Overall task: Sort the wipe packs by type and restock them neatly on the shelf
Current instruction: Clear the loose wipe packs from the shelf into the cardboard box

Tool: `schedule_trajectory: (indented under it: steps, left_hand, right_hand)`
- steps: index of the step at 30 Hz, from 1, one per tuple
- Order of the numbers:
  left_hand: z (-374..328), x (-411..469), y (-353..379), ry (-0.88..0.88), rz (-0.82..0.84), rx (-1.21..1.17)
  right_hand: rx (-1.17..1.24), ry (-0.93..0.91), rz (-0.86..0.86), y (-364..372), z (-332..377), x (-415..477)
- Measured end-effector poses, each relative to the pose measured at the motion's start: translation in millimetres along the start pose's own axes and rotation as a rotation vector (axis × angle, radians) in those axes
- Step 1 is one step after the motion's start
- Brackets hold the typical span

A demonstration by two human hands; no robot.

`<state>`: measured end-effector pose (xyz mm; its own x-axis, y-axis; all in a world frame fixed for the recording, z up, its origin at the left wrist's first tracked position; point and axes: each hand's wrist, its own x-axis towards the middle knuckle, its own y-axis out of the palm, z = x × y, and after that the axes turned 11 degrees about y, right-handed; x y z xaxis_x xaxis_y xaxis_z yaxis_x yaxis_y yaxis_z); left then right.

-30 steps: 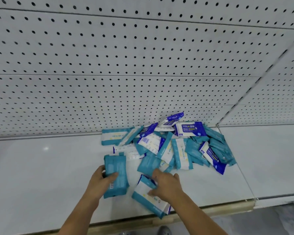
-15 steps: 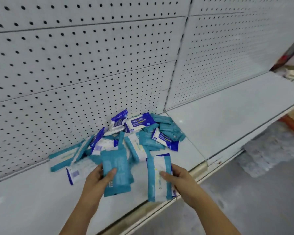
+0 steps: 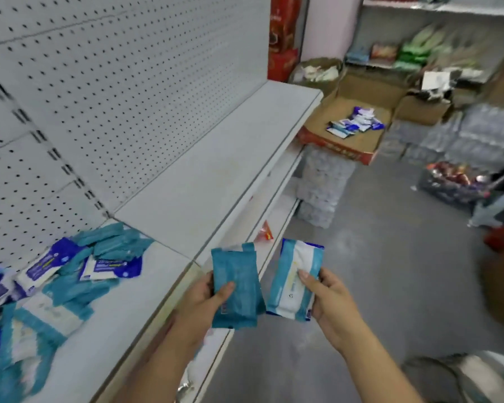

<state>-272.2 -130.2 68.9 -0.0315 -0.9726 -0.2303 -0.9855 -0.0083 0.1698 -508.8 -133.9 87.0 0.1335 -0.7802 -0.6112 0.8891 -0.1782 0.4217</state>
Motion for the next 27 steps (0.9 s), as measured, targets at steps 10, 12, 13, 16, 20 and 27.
schedule_trajectory:
  steps: [10, 12, 13, 16, 20, 27]
  left_hand:
    - [-0.9, 108.3, 125.3, 0.005, 0.244, 0.134]
    - [-1.0, 127.2, 142.8, 0.006, 0.281, 0.13]
    - [-0.2, 139.1, 154.9, -0.002, 0.302, 0.12]
    - [-1.6, 173.5, 192.3, -0.017, 0.347, 0.112]
    - [-5.0, 216.7, 248.5, -0.031, 0.416, 0.123]
    - [-0.6, 302.3, 364.2, -0.024, 0.498, 0.192]
  right_hand:
    - [0.054, -0.102, -0.239, -97.0, 74.5, 18.1]
    - [0.048, -0.128, -0.289, -106.6, 87.6, 23.9]
    - [0.05, -0.141, -0.322, -114.1, 96.0, 27.9]
    - [0.085, -0.171, -0.403, -136.3, 122.2, 37.8]
    - [0.145, -0.187, -0.481, -179.4, 157.1, 53.7]
    - [0.181, -0.211, -0.498, -275.7, 231.2, 106.1]
